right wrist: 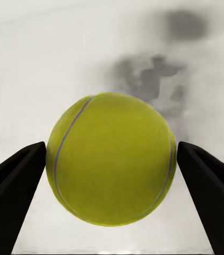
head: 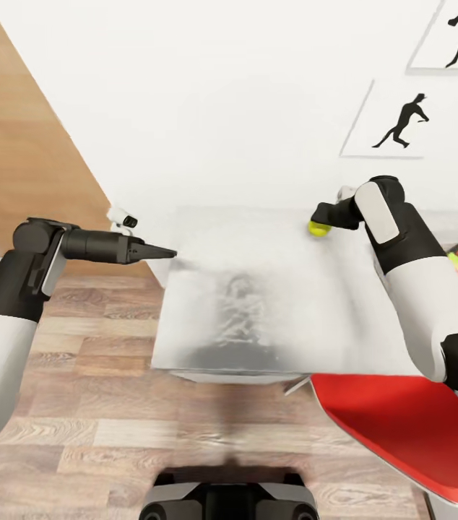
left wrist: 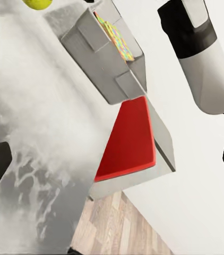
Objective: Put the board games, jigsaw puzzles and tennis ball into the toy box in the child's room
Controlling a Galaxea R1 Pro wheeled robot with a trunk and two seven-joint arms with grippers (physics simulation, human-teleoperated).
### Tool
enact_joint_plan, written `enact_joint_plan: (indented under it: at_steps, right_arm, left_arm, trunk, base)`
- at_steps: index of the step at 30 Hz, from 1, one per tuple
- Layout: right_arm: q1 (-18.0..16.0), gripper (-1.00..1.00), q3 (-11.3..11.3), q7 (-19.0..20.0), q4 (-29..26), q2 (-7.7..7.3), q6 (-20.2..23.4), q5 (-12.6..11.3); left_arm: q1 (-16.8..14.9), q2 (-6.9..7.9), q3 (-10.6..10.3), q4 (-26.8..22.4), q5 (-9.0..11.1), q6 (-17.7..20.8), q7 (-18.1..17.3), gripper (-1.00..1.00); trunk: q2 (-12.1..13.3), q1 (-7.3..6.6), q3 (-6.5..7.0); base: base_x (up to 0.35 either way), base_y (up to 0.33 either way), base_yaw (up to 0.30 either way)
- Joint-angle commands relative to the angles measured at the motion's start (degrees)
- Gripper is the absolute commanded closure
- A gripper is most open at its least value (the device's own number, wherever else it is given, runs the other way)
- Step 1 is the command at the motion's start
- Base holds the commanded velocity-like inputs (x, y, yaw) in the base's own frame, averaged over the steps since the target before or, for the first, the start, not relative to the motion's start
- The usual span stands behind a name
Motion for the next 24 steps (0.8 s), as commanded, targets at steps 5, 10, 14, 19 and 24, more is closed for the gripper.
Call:
enact_joint_plan:
  at_steps: [5, 10, 14, 19, 24]
  right_arm:
    - [0.0, 1.0, 0.3, -0.5, -0.1, -0.17, 0.6, -0.7]
    - [0.0, 1.0, 0.2, -0.5, -0.1, -0.19, 1.2, -0.8]
    - [0.0, 1.0, -0.8, -0.5, -0.1, -0.21, 1.3, -0.9]
    - [0.0, 1.0, -3.7, -0.4, -0.1, -0.33, 2.2, -0.9]
    - [0.4, 1.0, -6.2, -0.4, -0.1, -0.42, 3.0, -0.9]
  left_arm:
    - [-0.1, 1.1, 0.2, 0.1, 0.2, 0.6, -0.1, -1.0]
    - [-0.1, 2.05, 0.2, 0.1, 0.2, 0.6, -0.1, -1.0]
    - [-0.1, 2.6, 0.2, 0.1, 0.2, 0.6, -0.1, -1.0]
    - [0.0, 2.82, 0.2, 0.1, 0.2, 0.6, -0.1, -1.0]
    - [0.1, 3.29, 0.2, 0.1, 0.2, 0.6, -0.1, -1.0]
  trunk:
    - [-0.1, 0.01, 0.33]
    - [-0.1, 0.01, 0.74]
    - [-0.1, 0.01, 1.06]
    - [-0.1, 0.01, 1.47]
    - [-0.1, 0.01, 1.92]
  base:
    - [-0.166, 0.234, 0.167]
    - [-0.139, 0.237, 0.168]
    - [-0.105, 0.252, 0.167]
    - [-0.048, 0.266, 0.157]
    - [-0.007, 0.274, 0.043]
